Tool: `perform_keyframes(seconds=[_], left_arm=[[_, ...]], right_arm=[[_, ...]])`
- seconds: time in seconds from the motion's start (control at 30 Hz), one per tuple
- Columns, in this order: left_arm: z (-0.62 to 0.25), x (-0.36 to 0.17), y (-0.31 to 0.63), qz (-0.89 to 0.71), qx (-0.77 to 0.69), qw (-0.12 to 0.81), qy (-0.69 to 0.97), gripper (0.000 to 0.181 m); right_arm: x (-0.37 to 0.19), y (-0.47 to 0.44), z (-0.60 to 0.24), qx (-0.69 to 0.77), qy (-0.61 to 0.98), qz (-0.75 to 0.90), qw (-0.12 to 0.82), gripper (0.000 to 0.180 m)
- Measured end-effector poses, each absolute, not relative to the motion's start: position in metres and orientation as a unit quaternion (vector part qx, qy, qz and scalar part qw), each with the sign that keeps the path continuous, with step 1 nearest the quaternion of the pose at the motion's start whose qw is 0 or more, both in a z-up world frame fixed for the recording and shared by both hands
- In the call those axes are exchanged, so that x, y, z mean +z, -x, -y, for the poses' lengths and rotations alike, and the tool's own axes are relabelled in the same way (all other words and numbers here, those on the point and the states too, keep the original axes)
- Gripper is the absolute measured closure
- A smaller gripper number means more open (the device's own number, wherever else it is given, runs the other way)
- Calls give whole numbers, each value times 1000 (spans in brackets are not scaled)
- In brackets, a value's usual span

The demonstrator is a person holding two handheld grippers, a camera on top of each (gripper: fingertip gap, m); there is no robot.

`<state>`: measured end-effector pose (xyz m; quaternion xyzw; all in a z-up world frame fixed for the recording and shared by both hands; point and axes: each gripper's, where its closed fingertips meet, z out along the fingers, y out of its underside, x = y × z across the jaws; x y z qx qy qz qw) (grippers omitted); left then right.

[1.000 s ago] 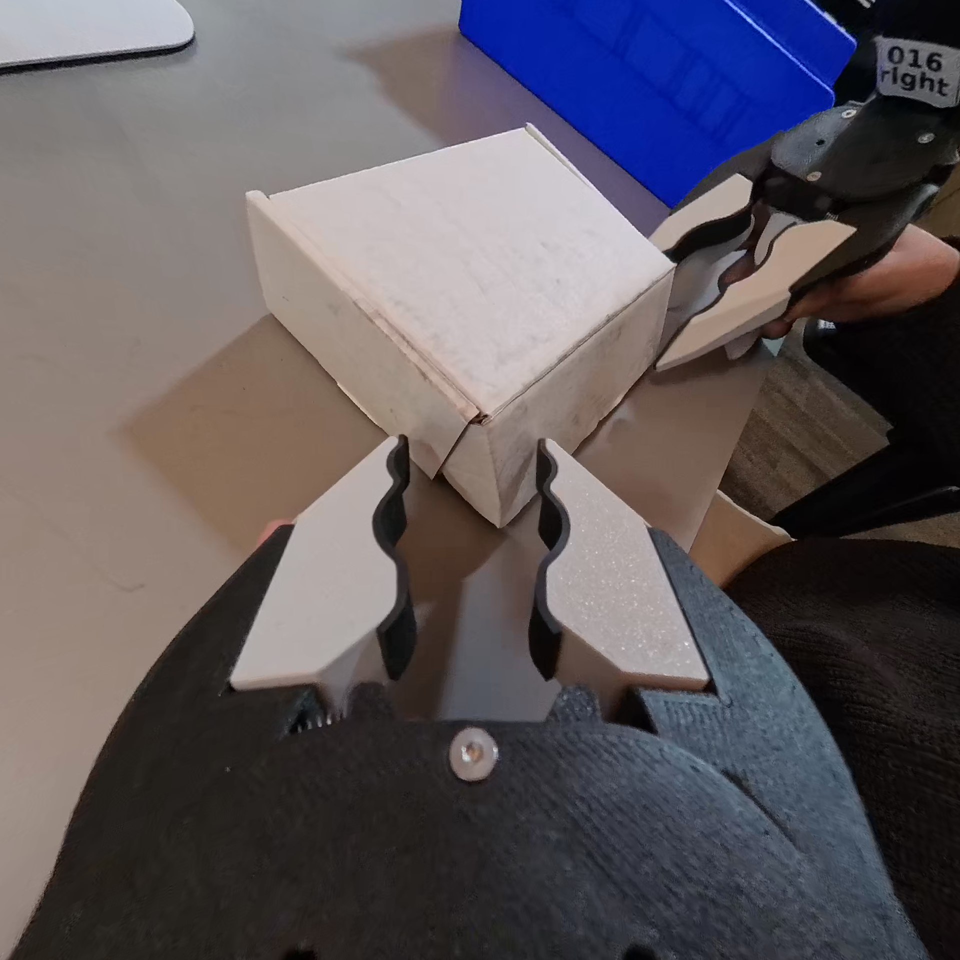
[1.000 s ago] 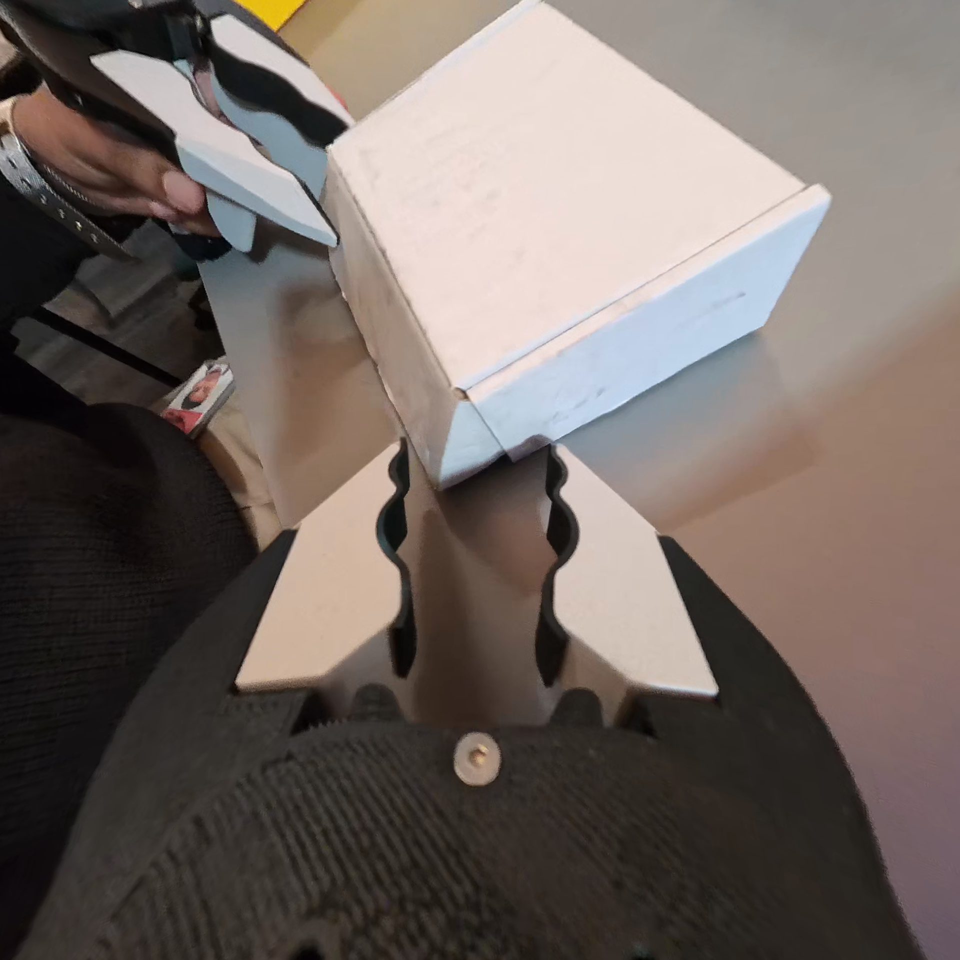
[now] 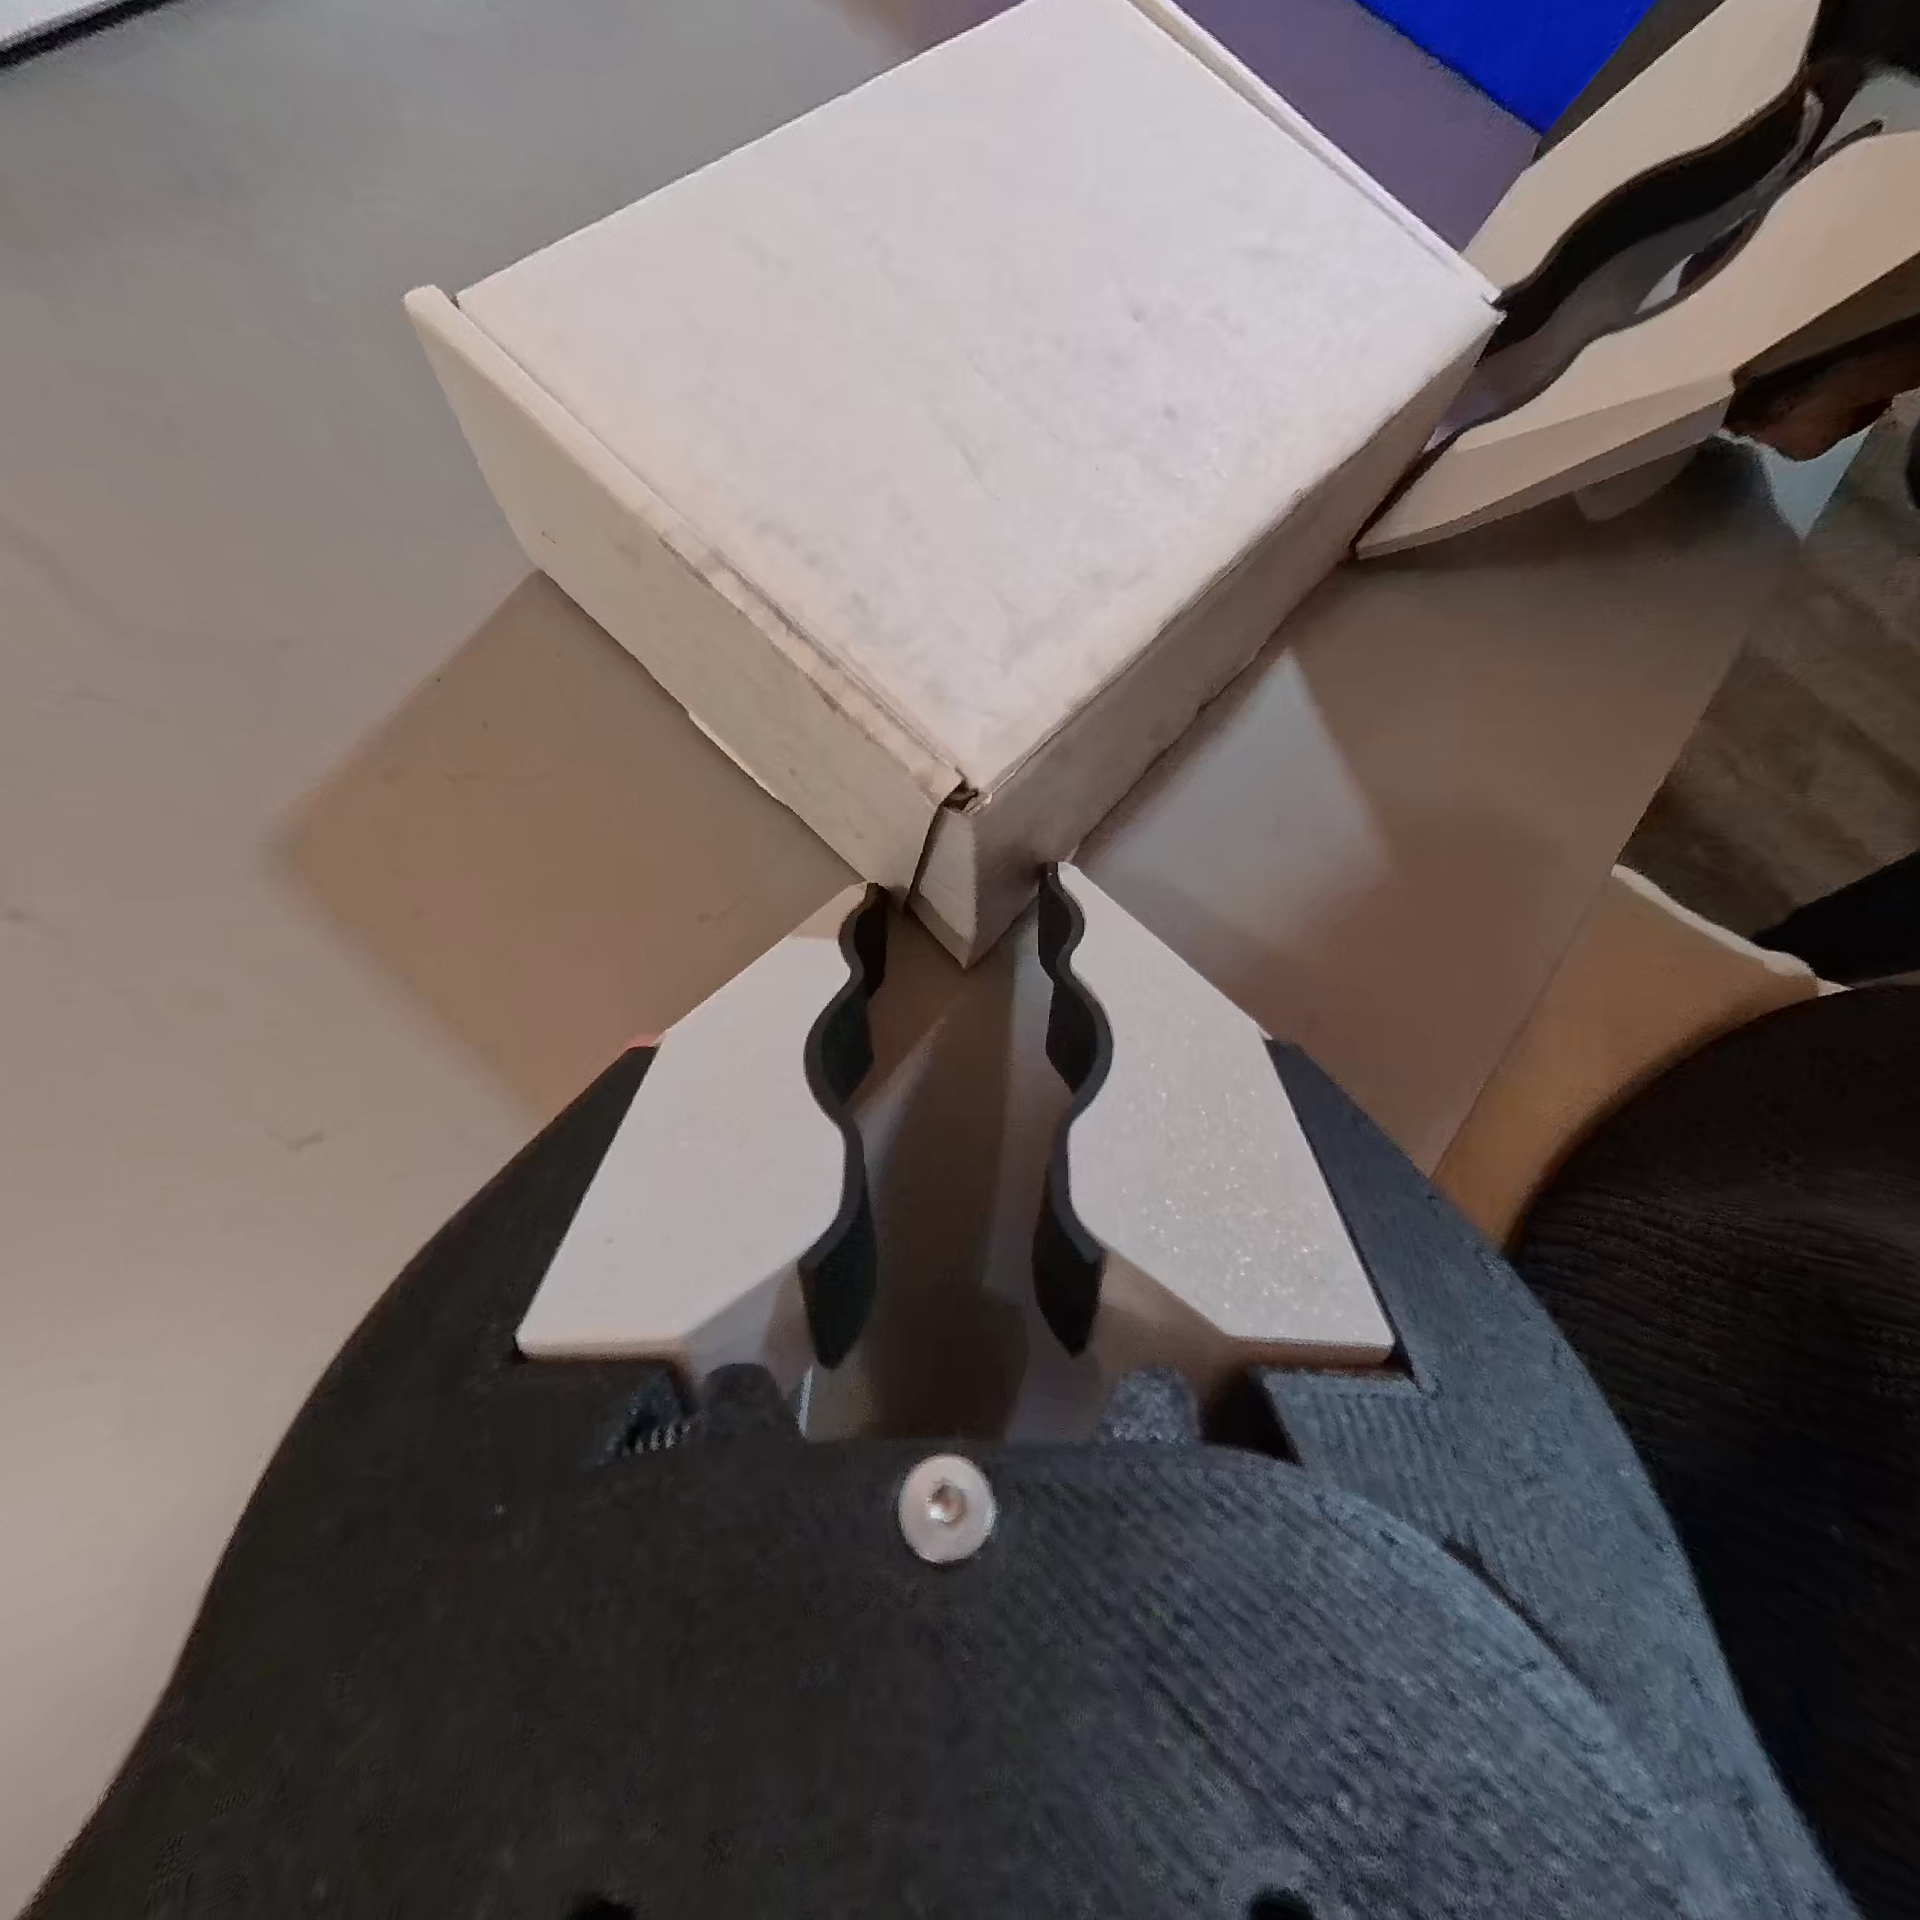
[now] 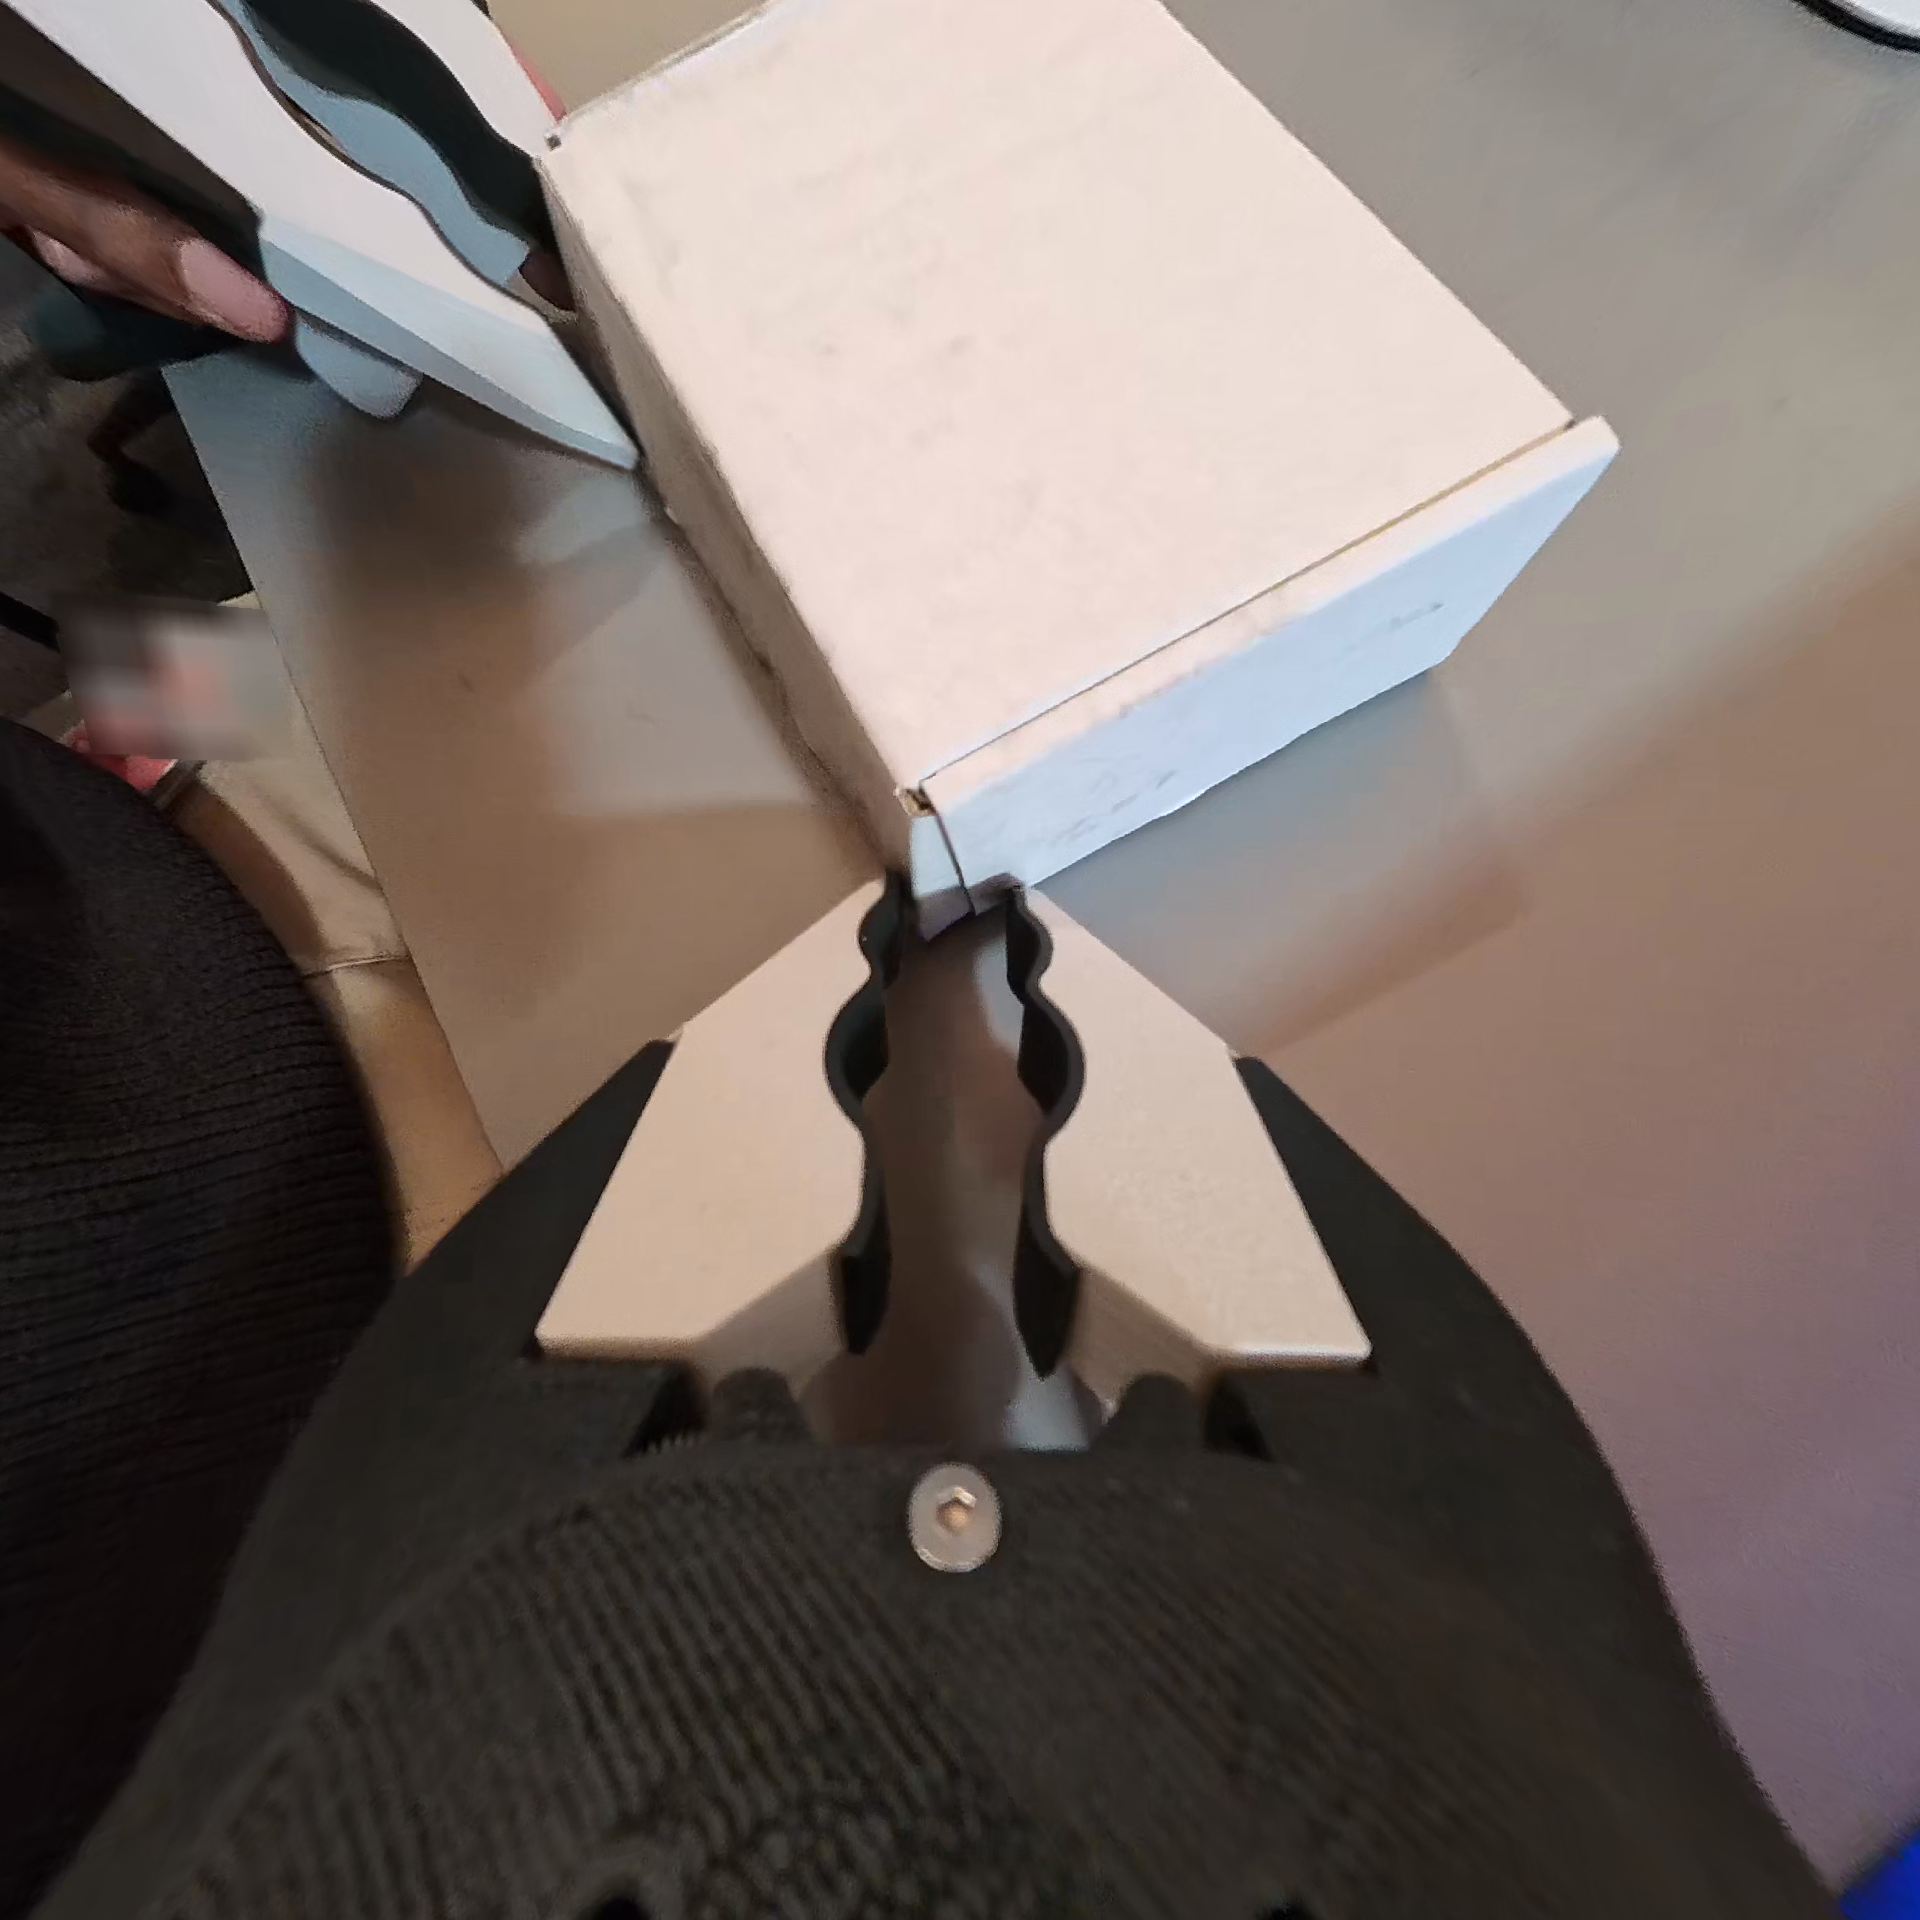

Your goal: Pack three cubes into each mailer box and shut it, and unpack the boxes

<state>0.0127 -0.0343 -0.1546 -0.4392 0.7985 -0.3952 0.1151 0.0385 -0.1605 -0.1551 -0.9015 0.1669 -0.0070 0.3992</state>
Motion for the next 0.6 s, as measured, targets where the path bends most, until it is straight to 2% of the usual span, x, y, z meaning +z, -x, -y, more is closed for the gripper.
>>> perform_keyframes(seconds=[0.2,0.4,0.6], left_arm=[[34,-154,-12,-809,-387,134,422,155],[34,-155,-12,-805,-394,116,429,153],[32,-153,-14,-790,-410,99,445,144]], right_arm=[[-154,-41,161,-11,899,-173,401,164],[-155,-38,161,25,885,-189,424,162],[-153,-39,162,31,882,-188,432,138]])
